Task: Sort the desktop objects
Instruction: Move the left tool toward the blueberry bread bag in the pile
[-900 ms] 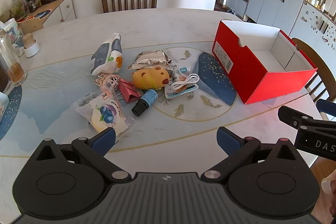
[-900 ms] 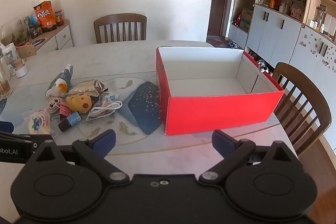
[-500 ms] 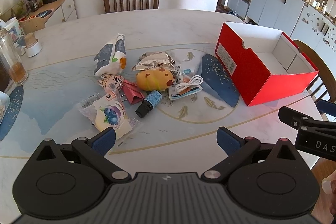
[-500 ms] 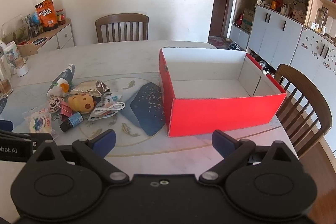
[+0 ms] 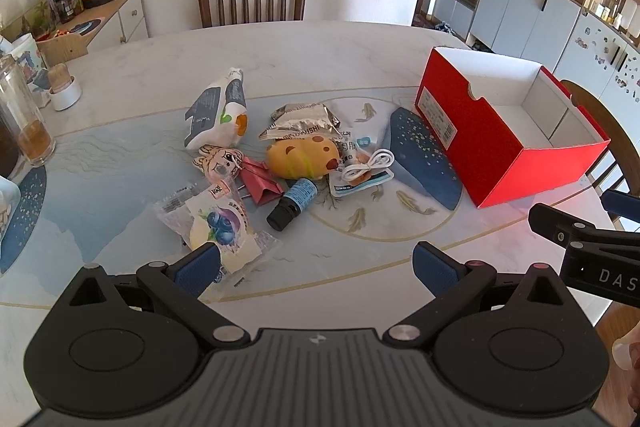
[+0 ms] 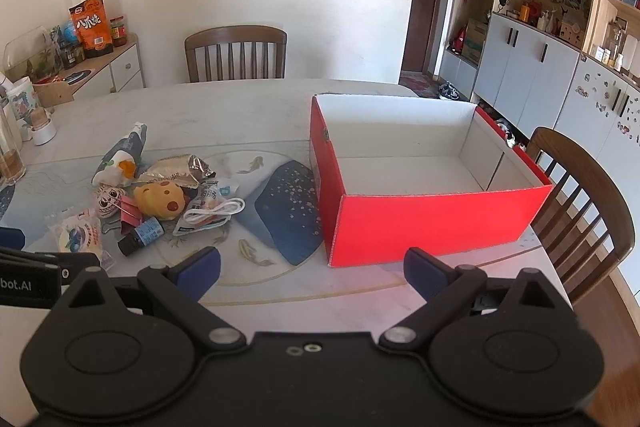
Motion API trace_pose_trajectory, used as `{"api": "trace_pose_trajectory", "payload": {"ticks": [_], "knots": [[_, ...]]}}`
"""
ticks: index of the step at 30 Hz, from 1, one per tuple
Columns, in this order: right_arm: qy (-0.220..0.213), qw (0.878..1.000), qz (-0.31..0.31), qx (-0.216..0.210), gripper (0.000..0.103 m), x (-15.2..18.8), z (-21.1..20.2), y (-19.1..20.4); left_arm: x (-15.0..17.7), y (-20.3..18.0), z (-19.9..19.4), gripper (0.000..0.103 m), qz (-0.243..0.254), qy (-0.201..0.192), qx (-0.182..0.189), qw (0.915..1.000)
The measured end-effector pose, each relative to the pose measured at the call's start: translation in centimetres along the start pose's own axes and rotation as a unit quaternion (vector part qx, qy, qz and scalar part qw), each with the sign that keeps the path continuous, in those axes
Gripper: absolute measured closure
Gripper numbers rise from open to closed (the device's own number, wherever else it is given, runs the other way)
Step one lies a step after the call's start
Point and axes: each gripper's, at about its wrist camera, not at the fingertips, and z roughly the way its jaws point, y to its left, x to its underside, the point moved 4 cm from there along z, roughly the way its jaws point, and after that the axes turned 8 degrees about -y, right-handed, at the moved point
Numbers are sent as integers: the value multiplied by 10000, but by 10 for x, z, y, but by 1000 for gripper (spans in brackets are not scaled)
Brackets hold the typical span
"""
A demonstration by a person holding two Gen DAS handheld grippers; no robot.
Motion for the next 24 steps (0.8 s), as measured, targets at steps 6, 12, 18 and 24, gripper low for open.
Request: {"api": "trace_pose_trajectory", "payload": {"ticks": [6, 12, 18, 24], "knots": [[-9, 10000, -34, 20, 5, -6, 2, 9, -3, 8, 1, 0, 8, -34, 41, 10000], [-35, 10000, -26, 79, 5, -10, 4, 21, -6, 17, 1, 0, 34, -88, 110, 9999], [-65, 9999, 29, 131, 5, -13, 3, 32, -11, 28, 0, 0, 162, -229, 162, 9995], [-119, 9998, 166, 26, 5, -17, 7, 44, -11, 44, 4, 0, 408, -299, 265, 9984]]}}
